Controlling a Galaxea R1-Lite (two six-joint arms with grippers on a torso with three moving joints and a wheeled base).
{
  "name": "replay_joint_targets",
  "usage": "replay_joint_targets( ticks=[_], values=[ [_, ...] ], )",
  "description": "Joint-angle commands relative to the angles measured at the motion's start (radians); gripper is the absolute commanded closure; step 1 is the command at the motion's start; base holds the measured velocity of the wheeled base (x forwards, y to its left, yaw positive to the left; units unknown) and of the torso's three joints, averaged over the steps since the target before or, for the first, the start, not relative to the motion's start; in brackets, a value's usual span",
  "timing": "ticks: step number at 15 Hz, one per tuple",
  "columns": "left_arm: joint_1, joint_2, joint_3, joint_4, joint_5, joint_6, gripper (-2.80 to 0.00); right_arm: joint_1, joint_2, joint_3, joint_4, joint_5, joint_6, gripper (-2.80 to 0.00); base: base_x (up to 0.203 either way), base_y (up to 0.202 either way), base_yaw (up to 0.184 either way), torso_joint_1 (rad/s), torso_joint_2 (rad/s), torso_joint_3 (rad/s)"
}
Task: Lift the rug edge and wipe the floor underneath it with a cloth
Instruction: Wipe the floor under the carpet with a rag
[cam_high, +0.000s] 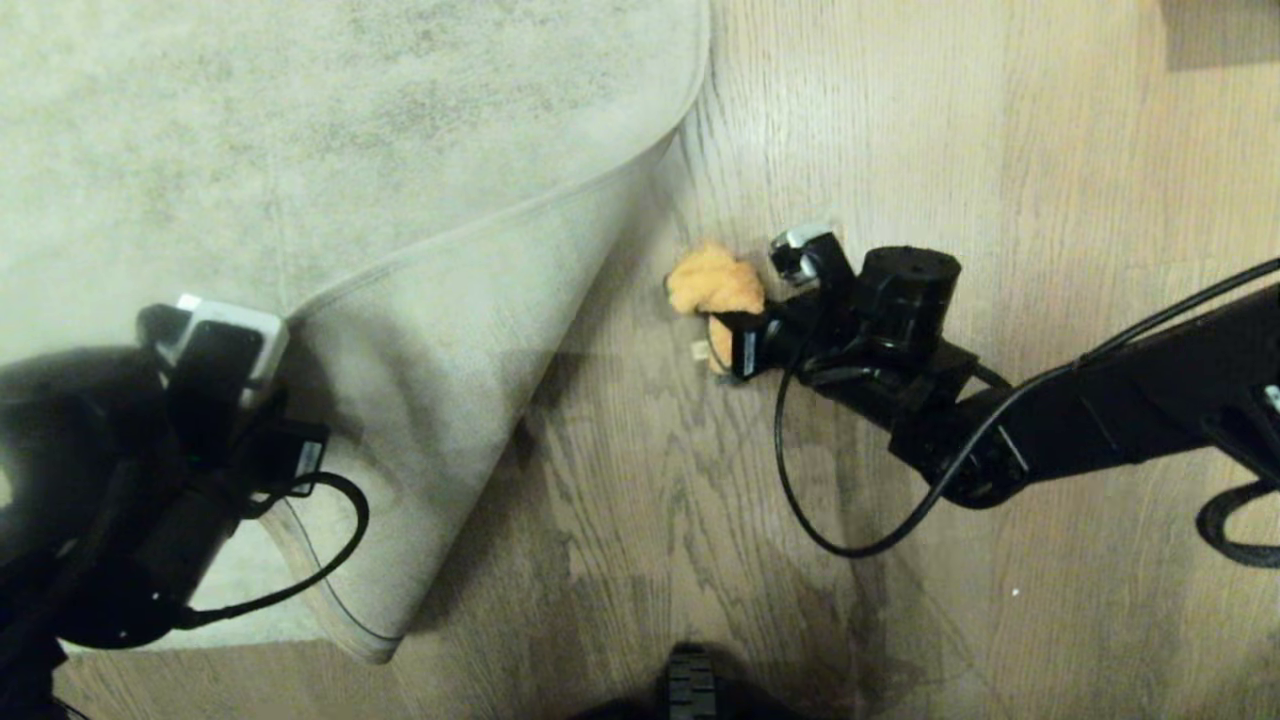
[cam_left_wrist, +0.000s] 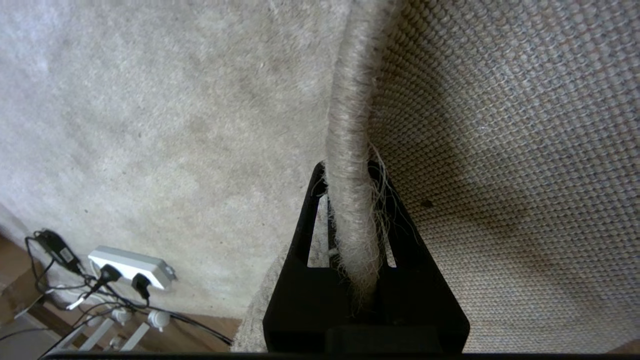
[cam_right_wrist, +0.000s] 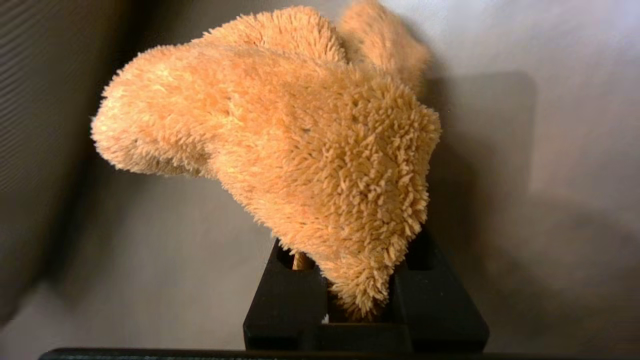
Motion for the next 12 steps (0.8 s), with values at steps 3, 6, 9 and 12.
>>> replay_joint_targets(
  ticks=[3, 6, 9, 12],
  values=[
    [-0.004, -0.002, 0.0, -0.006, 0.004, 0.002, 0.0, 0.153, -0.032, 0.199, -0.06, 0.007, -0.002, 0.0, 0.0, 0.0, 0.0, 0.0, 0.0, 0.0],
    [-0.004, -0.004, 0.003, -0.006, 0.005, 0.002, 0.0, 0.252, 0.016, 0.31, -0.132, 0.007, -0.002, 0.0, 0.0, 0.0, 0.0, 0.0, 0.0, 0.0],
    [-0.005, -0.005, 0.003, -0.006, 0.005, 0.002, 0.0, 0.288, 0.112, 0.336, -0.211, 0.007, -0.002, 0.0, 0.0, 0.0, 0.0, 0.0, 0.0, 0.0],
    [-0.004, -0.005, 0.006, -0.006, 0.005, 0.002, 0.0, 0.306, 0.218, 0.254, -0.239, 0.007, -0.002, 0.0, 0.0, 0.0, 0.0, 0.0, 0.0, 0.0]
  ],
)
